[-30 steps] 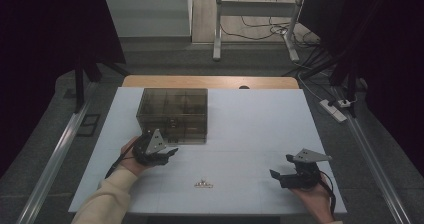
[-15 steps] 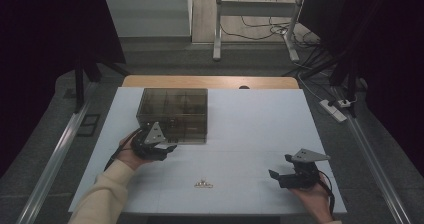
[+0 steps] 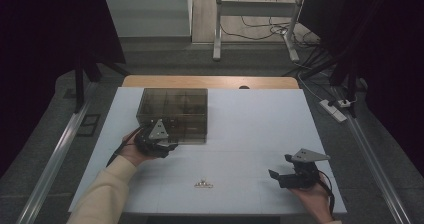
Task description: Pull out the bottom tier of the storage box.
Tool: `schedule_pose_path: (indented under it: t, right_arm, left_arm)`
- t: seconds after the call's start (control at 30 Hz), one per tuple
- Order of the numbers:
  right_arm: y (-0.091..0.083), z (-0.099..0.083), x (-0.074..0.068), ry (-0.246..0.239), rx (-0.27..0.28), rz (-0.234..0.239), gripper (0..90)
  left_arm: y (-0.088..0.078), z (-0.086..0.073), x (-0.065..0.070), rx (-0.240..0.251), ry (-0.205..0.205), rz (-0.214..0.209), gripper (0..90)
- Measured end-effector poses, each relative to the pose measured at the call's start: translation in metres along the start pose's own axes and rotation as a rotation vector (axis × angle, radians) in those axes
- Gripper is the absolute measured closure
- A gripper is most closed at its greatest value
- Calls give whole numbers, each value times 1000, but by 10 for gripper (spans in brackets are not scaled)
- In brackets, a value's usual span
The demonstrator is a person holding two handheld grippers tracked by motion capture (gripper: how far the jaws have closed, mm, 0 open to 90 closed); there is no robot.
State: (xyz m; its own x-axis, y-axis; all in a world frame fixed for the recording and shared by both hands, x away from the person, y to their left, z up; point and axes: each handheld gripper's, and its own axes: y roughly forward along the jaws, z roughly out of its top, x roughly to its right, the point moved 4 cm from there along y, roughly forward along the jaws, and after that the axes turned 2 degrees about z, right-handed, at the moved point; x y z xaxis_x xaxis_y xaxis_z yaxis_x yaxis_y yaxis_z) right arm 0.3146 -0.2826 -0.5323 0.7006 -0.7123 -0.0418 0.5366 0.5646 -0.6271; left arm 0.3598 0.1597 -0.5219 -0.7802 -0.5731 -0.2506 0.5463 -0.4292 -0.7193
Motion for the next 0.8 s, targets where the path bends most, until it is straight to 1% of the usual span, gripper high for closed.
schedule_pose_path:
  t: [0.13,0.23,0.27,0.37,0.47,0.8]
  right_arm:
    - [0,0,0,2,0,2,127]
    - [-1,0,0,0,-2,-1,128]
    - [0,0,0,2,0,2,128]
    - [0,0,0,2,0,2,127]
    - [0,0,0,1,-1,1,128]
    - [0,0,0,3,1,3,128]
  left_arm:
    - [5,-2,-2,-12,-7,-10,358]
    - [6,-1,-3,0,-23,-39,358]
    - [6,-1,-3,0,-19,-39,358]
    - [10,-1,-3,-24,0,-27,358]
    - [14,-1,-2,-40,7,-37,358]
    - [26,-2,-1,-84,29,-48,358]
